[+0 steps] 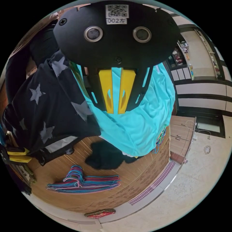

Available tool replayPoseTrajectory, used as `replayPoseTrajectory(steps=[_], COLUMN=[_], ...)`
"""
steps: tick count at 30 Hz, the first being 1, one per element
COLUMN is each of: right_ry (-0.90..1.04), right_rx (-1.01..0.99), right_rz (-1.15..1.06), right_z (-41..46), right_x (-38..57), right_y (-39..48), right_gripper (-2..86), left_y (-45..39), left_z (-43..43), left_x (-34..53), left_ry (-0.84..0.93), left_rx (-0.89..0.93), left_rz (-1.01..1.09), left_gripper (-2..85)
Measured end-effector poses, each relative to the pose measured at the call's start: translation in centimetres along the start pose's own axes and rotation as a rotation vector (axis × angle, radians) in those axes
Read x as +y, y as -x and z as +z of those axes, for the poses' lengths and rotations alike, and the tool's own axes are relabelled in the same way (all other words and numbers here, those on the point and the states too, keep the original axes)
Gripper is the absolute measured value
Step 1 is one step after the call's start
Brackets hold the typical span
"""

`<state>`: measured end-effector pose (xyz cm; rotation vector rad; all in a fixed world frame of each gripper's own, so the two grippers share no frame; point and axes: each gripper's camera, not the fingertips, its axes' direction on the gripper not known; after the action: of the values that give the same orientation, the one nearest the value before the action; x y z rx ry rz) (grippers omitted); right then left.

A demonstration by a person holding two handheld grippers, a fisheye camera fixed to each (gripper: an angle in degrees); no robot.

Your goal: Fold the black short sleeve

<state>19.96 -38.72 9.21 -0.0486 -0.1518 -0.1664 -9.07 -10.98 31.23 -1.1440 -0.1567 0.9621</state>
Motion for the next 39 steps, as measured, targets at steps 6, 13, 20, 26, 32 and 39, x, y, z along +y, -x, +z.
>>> replayPoseTrajectory(steps=[6,13,20,26,32,39], right_ry=[-0.109,-0.132,-0.089,-0.073,-0.087,-0.095], right_rx=[0.064,0.03,-0.138,-0.189,-0.243,-0.388], right_rz=[-0.006,0.138,0.286,0.298,0.226,0.024], right_z=[-6.3,-9.5,-5.5,-2.5,-3.7,-8.0], right_x=[7.4,19.9,28.8,30.1,30.2,31.3], right_y=[0.8,0.6,0.2,-0.5,-0.3,3.8], right_gripper=[8.5,13.6,17.4,9.8,0.1,-0.2], left_y=[-0.6,-3.7,-6.8,-5.5,-4.9,-3.5], left_z=[-1.8,-1.6,0.6,-1.1,-3.7,-1.2], left_x=[5.8,12.5,15.5,17.2,19.6,21.8], left_ry=[-0.071,-0.056,-0.052,-0.13,-0.177,-0.069], left_rx=[0.257,0.485,0.341,0.29,0.127,0.01], left_rz=[0.047,0.155,0.116,-0.029,-0.083,-0.212], left_gripper=[4.1,11.1,6.5,-0.3,-0.9,-0.9])
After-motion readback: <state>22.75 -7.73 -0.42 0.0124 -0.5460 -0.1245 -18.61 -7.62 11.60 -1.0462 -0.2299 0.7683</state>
